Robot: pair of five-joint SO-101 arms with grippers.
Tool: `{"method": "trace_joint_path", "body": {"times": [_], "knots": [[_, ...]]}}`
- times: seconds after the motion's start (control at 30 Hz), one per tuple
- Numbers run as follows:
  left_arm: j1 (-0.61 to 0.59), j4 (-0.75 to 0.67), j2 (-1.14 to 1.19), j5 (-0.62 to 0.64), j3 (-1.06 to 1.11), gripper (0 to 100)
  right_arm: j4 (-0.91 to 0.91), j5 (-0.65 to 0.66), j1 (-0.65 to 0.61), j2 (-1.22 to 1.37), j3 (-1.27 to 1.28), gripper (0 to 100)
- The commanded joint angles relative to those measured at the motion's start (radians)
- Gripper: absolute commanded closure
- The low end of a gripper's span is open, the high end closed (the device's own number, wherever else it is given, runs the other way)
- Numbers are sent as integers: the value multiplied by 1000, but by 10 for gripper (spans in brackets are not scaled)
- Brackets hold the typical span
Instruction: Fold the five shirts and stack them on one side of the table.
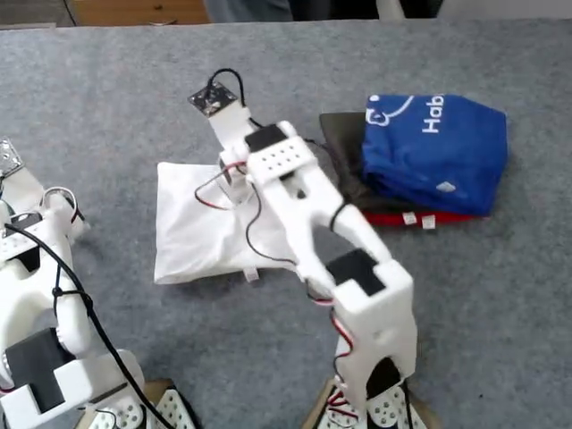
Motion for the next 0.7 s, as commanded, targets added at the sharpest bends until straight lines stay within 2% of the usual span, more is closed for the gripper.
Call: {"method": "trace_joint_path", "body": {"times": [0.0,0.17,0.4,0.5,0.67], "knots": [[-1,-18,-9,-9,-5,971,147,12,-15,27,-168,984],[-1,-18,-9,-9,-5,971,391,206,-17,38,-246,984],[-2,-18,-9,-11,-7,971,575,247,-17,31,-183,985],[-7,-15,-9,-11,-5,971,585,272,21,-4,-87,986],[-5,-18,-9,-11,-12,971,559,391,100,-159,216,986]]}}
